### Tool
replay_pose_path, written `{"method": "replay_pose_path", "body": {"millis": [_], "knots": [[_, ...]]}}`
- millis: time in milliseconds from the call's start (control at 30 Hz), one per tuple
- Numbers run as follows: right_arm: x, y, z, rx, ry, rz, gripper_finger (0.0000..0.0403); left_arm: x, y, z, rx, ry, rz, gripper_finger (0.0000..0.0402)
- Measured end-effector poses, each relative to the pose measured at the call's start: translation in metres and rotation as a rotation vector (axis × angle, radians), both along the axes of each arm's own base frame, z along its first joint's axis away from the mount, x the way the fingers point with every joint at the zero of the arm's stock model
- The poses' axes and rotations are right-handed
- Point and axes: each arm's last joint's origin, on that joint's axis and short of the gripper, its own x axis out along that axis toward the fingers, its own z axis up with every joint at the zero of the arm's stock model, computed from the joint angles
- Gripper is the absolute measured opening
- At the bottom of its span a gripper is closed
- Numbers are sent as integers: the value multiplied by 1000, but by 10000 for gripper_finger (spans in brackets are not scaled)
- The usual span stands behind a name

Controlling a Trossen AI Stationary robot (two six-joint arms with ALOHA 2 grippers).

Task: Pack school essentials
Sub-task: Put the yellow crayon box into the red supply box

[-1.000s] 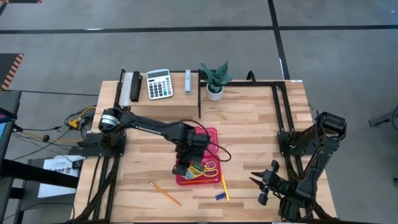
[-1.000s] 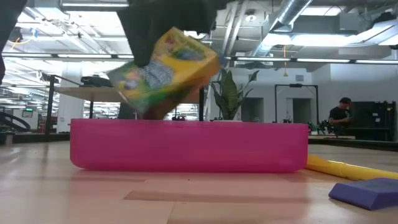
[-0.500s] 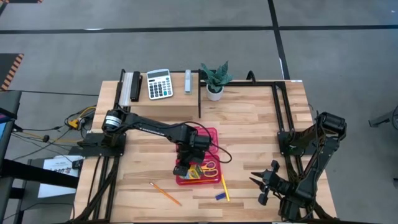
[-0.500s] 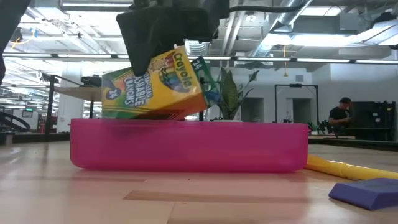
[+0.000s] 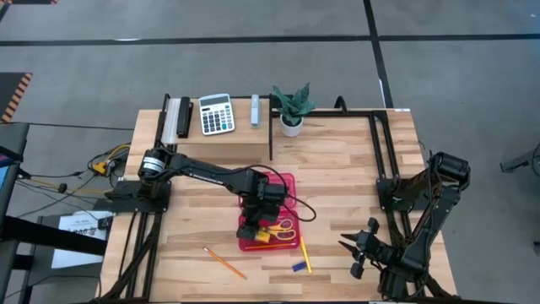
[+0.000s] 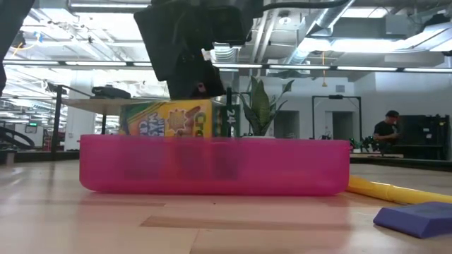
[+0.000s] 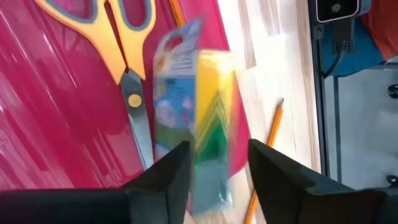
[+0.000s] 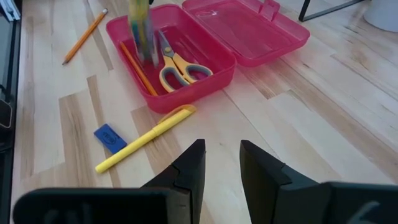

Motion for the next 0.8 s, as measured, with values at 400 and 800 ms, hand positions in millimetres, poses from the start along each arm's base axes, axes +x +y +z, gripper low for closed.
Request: {"method": "replay_pose_path", "body": {"millis": [400, 800], "knots": [[0, 0, 0, 0, 1, 0, 107, 1, 11, 13, 103, 18, 57, 193], [0, 1, 0, 8, -1, 0, 107, -6, -80, 74, 82, -140, -53, 99]]}}
